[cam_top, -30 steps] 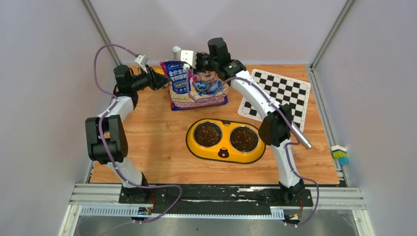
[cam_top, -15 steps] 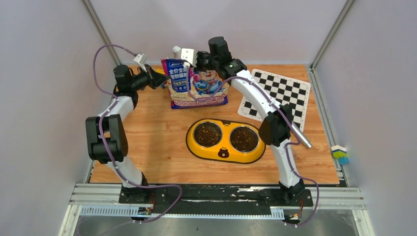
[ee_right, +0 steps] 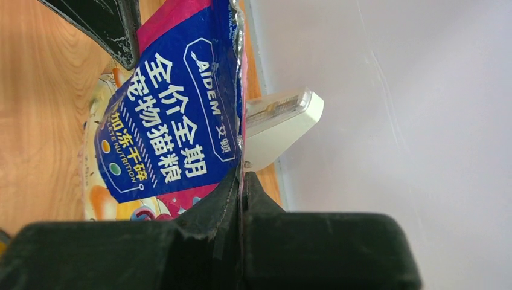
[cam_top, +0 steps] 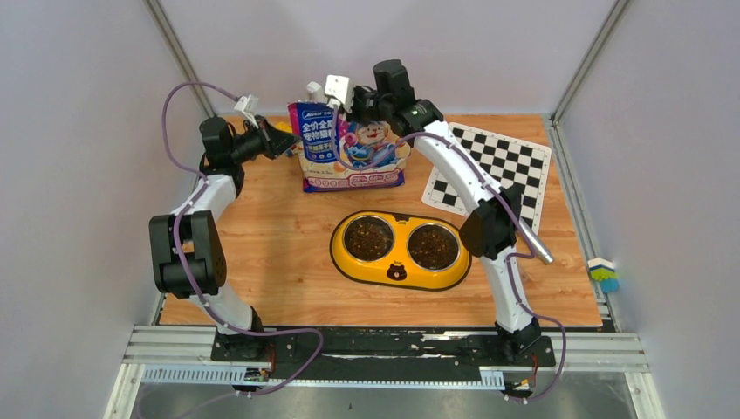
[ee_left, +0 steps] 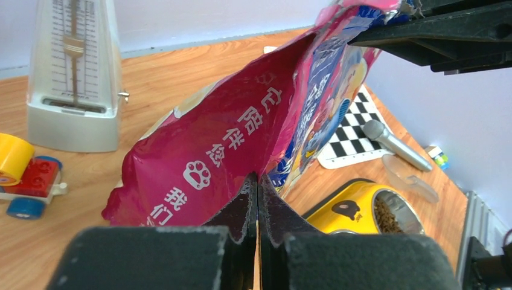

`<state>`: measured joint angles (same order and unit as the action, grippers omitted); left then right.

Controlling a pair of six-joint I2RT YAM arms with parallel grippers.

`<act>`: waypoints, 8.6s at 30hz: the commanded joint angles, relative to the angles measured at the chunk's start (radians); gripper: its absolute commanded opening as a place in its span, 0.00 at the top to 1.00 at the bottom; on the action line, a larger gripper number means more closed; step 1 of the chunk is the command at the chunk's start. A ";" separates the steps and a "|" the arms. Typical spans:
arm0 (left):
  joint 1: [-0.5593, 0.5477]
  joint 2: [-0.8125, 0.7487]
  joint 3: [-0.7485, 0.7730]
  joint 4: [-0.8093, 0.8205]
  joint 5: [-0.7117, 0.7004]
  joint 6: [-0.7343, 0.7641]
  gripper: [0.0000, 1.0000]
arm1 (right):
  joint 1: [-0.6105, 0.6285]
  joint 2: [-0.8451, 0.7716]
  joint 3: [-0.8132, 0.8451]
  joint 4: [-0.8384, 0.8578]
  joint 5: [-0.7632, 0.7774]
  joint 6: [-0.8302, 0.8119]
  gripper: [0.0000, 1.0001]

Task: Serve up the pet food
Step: Close the pet food bag at the center of the board.

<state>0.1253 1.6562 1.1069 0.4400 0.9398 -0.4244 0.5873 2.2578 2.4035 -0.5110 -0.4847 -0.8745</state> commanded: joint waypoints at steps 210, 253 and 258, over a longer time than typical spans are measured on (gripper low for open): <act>-0.262 0.208 1.031 -1.315 -0.045 1.269 0.28 | -0.005 -0.098 -0.044 0.071 -0.051 0.023 0.57; -0.343 0.315 1.072 -1.428 -0.203 1.423 0.37 | -0.048 -0.135 -0.021 -0.006 -0.114 -0.011 1.00; -0.343 0.315 1.069 -1.434 -0.211 1.432 0.37 | -0.060 -0.161 -0.051 -0.013 -0.098 -0.035 0.47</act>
<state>-0.2138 1.9472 2.1807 -0.9508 0.7921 0.9859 0.5507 2.1979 2.3215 -0.5861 -0.5735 -0.8951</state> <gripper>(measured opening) 0.630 0.471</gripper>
